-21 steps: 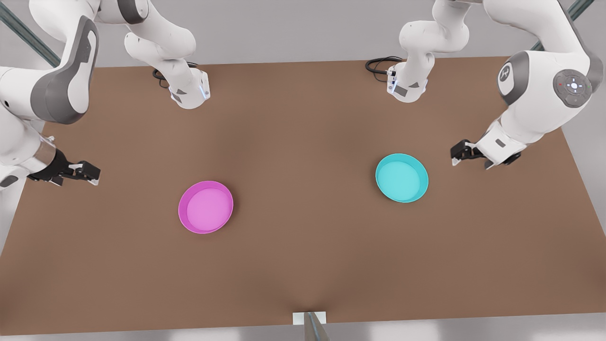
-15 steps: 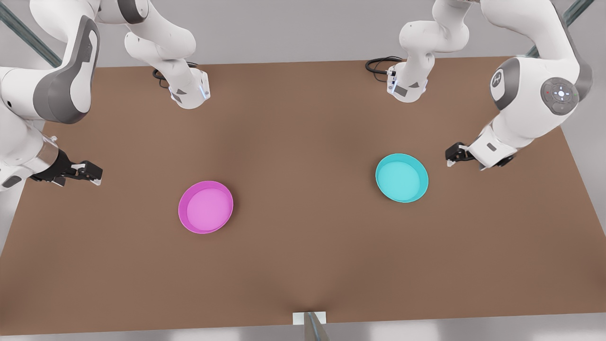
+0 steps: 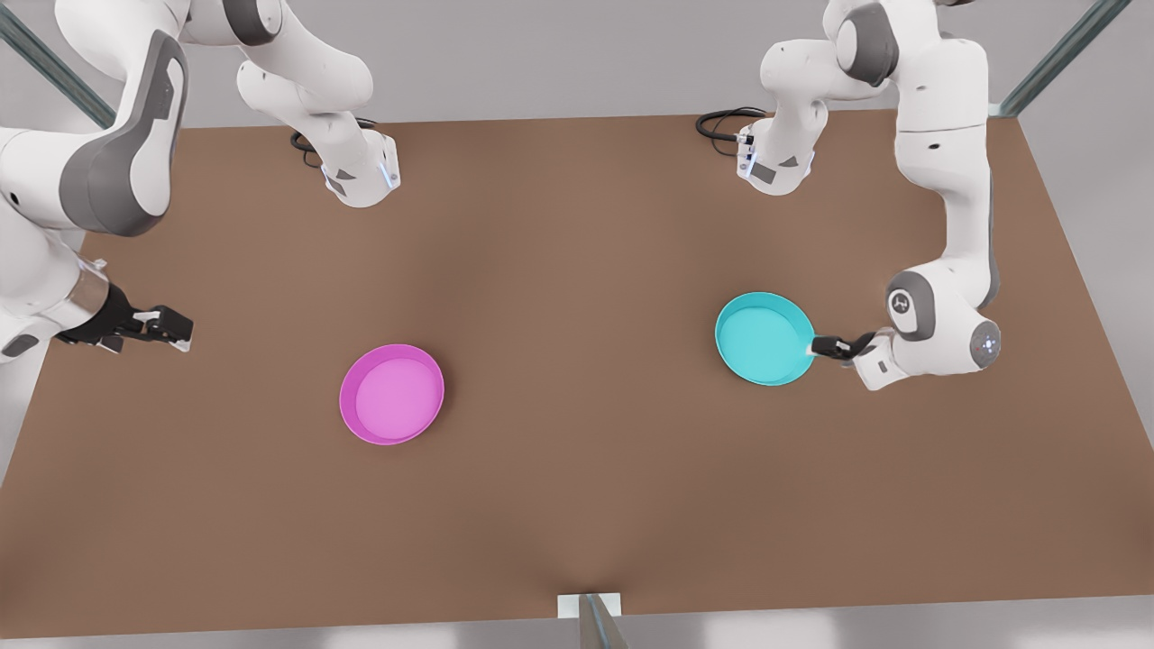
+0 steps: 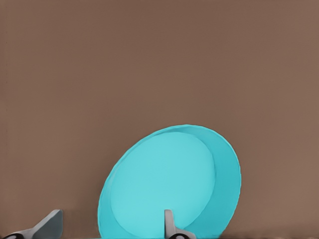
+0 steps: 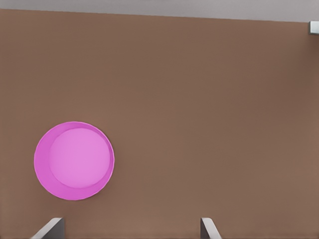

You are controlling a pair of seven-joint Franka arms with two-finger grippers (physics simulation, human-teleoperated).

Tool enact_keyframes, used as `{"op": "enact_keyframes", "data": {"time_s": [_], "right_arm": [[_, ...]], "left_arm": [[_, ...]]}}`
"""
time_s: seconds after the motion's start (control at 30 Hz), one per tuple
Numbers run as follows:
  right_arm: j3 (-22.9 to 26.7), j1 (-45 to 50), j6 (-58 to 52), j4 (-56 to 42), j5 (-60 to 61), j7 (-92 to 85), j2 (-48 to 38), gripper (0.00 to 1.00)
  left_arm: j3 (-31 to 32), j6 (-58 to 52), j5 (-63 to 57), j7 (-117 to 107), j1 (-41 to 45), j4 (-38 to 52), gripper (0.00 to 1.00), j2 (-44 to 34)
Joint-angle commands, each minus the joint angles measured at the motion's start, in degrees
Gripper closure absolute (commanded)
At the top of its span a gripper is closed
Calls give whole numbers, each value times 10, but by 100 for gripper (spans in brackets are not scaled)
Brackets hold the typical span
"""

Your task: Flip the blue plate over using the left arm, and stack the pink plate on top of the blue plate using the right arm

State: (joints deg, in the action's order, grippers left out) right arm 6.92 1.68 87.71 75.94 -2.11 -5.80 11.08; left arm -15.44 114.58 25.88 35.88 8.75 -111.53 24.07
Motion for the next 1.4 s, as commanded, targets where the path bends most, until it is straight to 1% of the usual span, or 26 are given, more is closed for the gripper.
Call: {"op": "enact_keyframes", "data": {"time_s": [0.0,0.17,0.2,0.23,0.3,0.33,0.4,0.6,0.63,0.67,0.7,0.8,0.83,1.0,1.03,1.13,1.17,1.23,1.33,1.37], "right_arm": [[0,2,0,-1,0,0,0,0],[0,0,4,-2,-1,0,1,0],[0,0,4,-2,-1,0,0,0],[2,-1,4,-2,-1,0,0,0],[3,-4,4,-2,-1,-1,0,0],[3,-4,4,-2,-1,0,0,0],[2,-4,5,-2,-1,0,1,0],[0,-4,5,-10,-1,1,9,0],[0,-3,5,-11,-1,0,9,0],[0,-4,5,-11,0,0,9,0],[1,-4,5,-11,-1,0,9,0],[2,-4,4,-10,-2,0,9,0],[3,-2,4,-10,-4,2,8,0],[-1,0,1,-6,0,1,20,0],[-1,-2,2,-5,17,1,21,0],[5,-11,-3,-4,32,0,21,0],[4,-17,-3,-4,36,-1,21,0],[5,-38,-2,-6,74,-4,20,0],[3,-36,1,-6,73,-4,21,0],[3,-33,1,-6,72,-4,20,0]], "left_arm": [[-1,9,66,2,1,-4,1,0],[-1,81,72,46,-6,-52,1,12],[-1,86,94,66,-6,-55,1,25],[-1,97,110,85,-6,-72,1,24],[1,151,111,86,-6,-134,1,-8],[1,152,111,103,-6,-140,1,-4],[1,179,126,142,-6,-140,2,26],[6,169,134,163,0,-141,2,20],[7,169,134,163,0,-140,4,20],[7,170,135,163,0,-140,11,20],[6,170,135,163,0,-137,28,20],[5,170,136,164,0,-135,48,22],[5,170,136,164,0,-135,51,23],[5,170,136,164,0,-135,57,25],[5,168,136,163,0,-135,59,24],[5,165,136,163,0,-135,60,22],[5,165,137,163,0,-135,62,21],[5,163,137,163,0,-137,64,22],[5,161,137,163,0,-140,64,22],[5,160,137,163,0,-139,66,22]]}}
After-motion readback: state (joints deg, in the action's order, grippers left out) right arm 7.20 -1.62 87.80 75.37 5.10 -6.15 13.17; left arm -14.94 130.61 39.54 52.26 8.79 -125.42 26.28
